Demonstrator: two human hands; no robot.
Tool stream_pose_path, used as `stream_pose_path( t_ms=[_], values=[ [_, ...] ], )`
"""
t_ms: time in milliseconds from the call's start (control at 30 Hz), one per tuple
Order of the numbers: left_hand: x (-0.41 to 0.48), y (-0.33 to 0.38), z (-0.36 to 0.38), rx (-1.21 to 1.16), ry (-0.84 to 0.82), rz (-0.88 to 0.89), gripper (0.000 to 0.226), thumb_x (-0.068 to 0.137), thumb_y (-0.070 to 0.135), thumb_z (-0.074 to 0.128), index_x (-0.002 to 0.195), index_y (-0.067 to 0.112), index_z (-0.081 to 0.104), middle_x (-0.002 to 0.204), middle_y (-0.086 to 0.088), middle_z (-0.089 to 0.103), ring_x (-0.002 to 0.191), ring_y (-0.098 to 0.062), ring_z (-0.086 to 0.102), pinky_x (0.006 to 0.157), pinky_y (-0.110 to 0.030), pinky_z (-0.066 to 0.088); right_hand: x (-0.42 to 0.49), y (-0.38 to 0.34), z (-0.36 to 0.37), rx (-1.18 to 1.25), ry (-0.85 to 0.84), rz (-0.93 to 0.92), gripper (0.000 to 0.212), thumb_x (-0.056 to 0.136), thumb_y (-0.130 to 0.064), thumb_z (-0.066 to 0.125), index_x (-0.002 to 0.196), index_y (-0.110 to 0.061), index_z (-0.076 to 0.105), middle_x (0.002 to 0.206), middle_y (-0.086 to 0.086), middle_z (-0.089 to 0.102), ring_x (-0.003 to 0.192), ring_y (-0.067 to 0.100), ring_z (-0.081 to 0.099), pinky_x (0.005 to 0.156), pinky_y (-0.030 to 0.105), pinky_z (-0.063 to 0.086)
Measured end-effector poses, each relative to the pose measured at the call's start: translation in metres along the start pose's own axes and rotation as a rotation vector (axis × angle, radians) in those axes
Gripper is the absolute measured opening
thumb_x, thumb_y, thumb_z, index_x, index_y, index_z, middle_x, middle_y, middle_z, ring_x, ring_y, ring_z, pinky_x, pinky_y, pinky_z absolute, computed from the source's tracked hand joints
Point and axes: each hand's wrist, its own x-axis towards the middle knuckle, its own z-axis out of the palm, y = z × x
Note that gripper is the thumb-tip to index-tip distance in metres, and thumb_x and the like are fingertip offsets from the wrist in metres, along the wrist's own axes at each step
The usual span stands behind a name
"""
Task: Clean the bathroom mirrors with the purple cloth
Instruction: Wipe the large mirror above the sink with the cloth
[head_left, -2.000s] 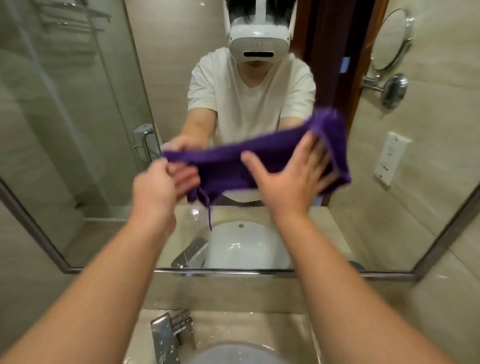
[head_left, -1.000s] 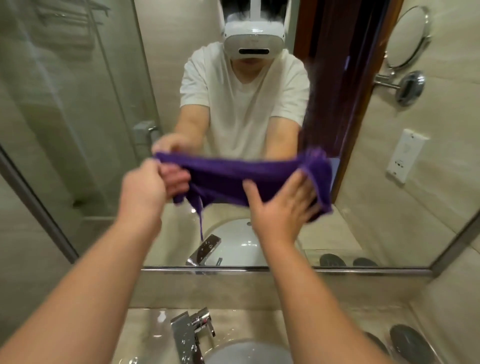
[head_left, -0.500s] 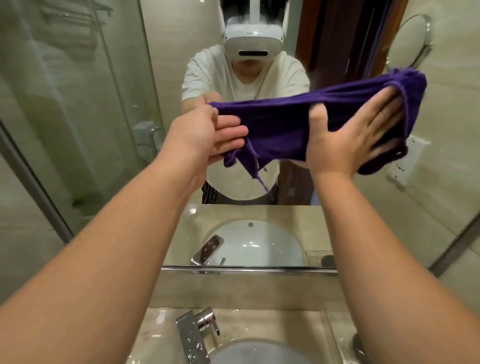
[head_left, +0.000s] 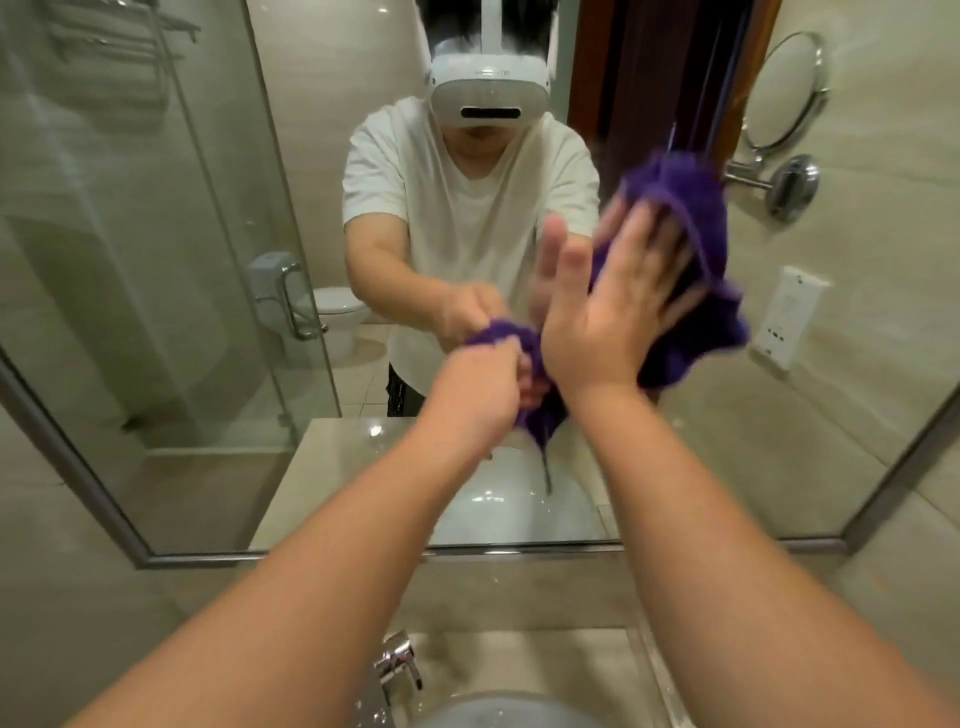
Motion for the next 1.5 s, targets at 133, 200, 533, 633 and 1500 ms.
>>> stream_pose_path(
  t_ms=[133,200,533,633,1500],
  values=[
    [-0.001,0.076,-0.019,0.060,-0.077,0.111,0.046,0.102,0.026,0.034,0.086,0.006,0.071,0.077,-0.007,0.077,0.065,-0.014,0.075,0.059,-0.027,0.056,0.060,-0.022,0.010,-0.158,0.287,-0.180,0.060,0.102,-0.047,0.034,0.150,-0.012,0.042,0.154,0.016,0.044,0.143,0.039,0.036,0.115,0.066,0.009],
    [0.000,0.067,-0.027,0.064,-0.047,0.077,0.044,0.104,0.026,0.035,0.089,0.004,0.070,0.081,-0.009,0.076,0.061,-0.014,0.074,0.053,-0.027,0.055,0.033,-0.004,0.016,-0.182,0.272,-0.062,0.061,0.102,-0.051,0.033,0.150,-0.014,0.042,0.153,0.016,0.045,0.141,0.038,0.036,0.115,0.066,0.012],
    [0.007,-0.075,-0.079,0.369,0.114,-0.046,0.045,0.098,0.014,0.045,0.059,0.016,0.068,0.088,-0.021,0.075,0.080,-0.028,0.074,0.076,-0.039,0.061,-0.159,0.075,0.022,-0.306,-0.396,-0.547,0.046,0.093,-0.046,0.038,0.133,-0.025,0.045,0.137,0.002,0.043,0.121,0.032,0.043,0.096,0.071,0.042],
    [0.008,-0.008,-0.081,0.499,0.205,0.297,0.031,0.099,0.020,0.049,0.069,0.013,0.054,0.086,-0.022,0.072,0.077,-0.032,0.073,0.074,-0.044,0.058,-0.075,0.017,0.026,-0.177,-0.221,-0.653,0.055,0.093,-0.056,0.040,0.138,-0.026,0.054,0.136,0.002,0.055,0.116,0.030,0.049,0.106,0.056,0.025],
    [0.015,-0.038,-0.021,0.167,0.037,0.088,0.034,0.093,0.014,0.043,0.070,0.004,0.066,0.073,-0.020,0.073,0.071,-0.037,0.071,0.057,-0.037,0.058,-0.045,0.063,-0.008,-0.220,-0.142,-0.114,0.063,0.095,-0.044,0.044,0.144,-0.004,0.048,0.144,0.029,0.048,0.133,0.050,0.043,0.110,0.073,0.016]
  ],
)
